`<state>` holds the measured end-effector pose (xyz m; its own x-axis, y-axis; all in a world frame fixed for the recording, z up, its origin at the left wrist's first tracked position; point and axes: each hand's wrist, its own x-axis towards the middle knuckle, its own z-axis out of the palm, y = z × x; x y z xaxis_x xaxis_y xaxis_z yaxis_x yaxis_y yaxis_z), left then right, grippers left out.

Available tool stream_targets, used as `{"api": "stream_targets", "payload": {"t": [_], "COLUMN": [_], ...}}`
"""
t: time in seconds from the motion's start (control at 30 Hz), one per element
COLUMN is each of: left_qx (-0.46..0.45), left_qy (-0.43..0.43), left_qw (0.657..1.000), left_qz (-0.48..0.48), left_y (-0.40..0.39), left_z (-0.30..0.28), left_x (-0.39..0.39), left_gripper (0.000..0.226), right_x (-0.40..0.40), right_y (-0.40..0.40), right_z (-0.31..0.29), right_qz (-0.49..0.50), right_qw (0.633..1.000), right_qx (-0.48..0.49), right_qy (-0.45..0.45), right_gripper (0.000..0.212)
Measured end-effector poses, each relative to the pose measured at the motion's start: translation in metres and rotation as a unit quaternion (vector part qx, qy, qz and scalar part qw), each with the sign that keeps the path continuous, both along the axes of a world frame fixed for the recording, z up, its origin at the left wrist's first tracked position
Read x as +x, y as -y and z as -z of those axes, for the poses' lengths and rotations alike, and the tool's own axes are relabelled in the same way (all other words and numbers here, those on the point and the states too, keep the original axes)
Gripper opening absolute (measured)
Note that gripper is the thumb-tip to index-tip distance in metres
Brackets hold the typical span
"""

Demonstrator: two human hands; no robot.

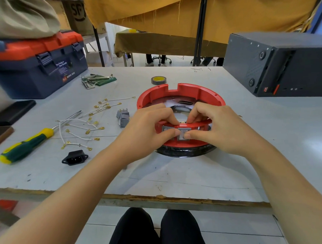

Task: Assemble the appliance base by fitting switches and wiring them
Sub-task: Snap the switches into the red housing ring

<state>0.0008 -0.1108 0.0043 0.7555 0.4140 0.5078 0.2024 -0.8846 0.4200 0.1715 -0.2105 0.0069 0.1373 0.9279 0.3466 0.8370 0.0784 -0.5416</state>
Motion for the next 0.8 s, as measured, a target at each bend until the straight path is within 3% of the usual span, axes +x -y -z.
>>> {"api": "stream_targets", "payload": {"t": [0.1,0.2,0.27,0.33,0.47,0.53,0.63,0.8], "left_qx": [-0.096,-0.173,-0.144,-0.070,0.000,0.025,0.053,0.051], "left_qy": [-0.004,0.066,0.057,-0.017,-0.158,-0.199,-0.204,-0.139], "left_qw": [0.995,0.980,0.973,0.972,0.970,0.965,0.964,0.976], "left_qz": [0.016,-0.074,-0.172,-0.225,-0.184,-0.167,-0.165,-0.159], "left_y": [-0.017,-0.047,-0.070,-0.090,-0.109,-0.113,-0.115,-0.108], "left_z": [-0.003,-0.002,0.002,0.007,0.015,0.016,0.017,0.023], "left_x": [-0.016,-0.032,-0.041,-0.047,-0.045,-0.041,-0.039,-0.043], "left_gripper": [0.013,0.017,0.020,0.021,0.033,0.037,0.037,0.025], "right_x": [0.000,-0.001,-0.002,-0.005,-0.005,-0.006,-0.007,-0.008], "right_y": [-0.001,-0.003,-0.005,-0.007,-0.010,-0.009,-0.008,-0.008], "right_z": [-0.002,-0.002,-0.002,0.000,0.003,0.004,0.003,0.003], "right_qz": [-0.015,-0.015,-0.012,-0.013,-0.012,-0.011,-0.010,-0.009], "right_qw": [1.000,1.000,0.999,0.999,0.999,0.998,0.997,0.997], "right_qx": [-0.008,0.007,0.024,0.028,0.020,0.023,0.019,0.021], "right_qy": [0.003,-0.025,-0.030,-0.029,-0.049,-0.064,-0.074,-0.070], "right_gripper": [0.018,0.013,0.016,0.017,0.014,0.023,0.035,0.038]}}
